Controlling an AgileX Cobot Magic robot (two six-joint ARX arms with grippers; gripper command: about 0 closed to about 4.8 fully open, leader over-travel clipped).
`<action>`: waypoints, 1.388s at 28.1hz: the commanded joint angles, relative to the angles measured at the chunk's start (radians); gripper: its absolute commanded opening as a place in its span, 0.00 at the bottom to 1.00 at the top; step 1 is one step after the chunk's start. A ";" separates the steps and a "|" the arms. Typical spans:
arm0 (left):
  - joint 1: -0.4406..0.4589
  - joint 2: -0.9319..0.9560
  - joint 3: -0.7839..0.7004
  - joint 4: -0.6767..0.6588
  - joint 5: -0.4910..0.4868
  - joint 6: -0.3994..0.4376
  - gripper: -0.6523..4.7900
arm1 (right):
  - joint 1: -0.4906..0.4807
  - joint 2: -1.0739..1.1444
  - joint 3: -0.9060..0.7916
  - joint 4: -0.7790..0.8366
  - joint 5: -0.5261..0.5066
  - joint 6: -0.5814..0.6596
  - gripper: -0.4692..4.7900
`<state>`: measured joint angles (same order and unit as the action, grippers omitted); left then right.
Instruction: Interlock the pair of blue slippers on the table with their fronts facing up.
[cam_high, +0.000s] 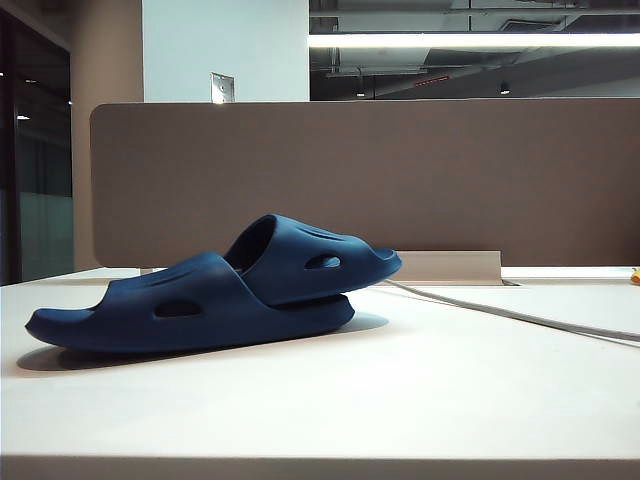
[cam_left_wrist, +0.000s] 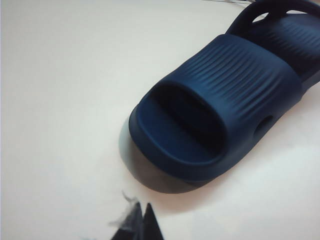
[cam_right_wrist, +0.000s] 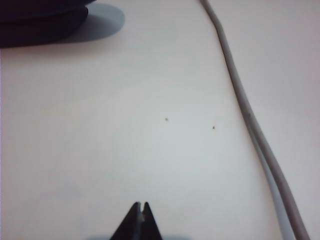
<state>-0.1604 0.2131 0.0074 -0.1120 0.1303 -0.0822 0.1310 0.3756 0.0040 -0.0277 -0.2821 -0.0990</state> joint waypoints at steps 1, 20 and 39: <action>0.000 0.000 0.002 0.006 0.005 0.003 0.11 | 0.001 0.002 -0.001 -0.006 -0.003 -0.006 0.09; 0.000 0.000 0.002 0.008 0.004 -0.038 0.11 | 0.001 0.000 -0.001 -0.004 -0.008 -0.006 0.09; 0.000 -0.001 0.002 0.008 -0.003 -0.038 0.11 | 0.035 -0.318 0.000 -0.001 -0.008 -0.006 0.09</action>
<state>-0.1600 0.2123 0.0074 -0.1120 0.1291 -0.1211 0.1806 0.0593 0.0040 -0.0429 -0.2886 -0.1028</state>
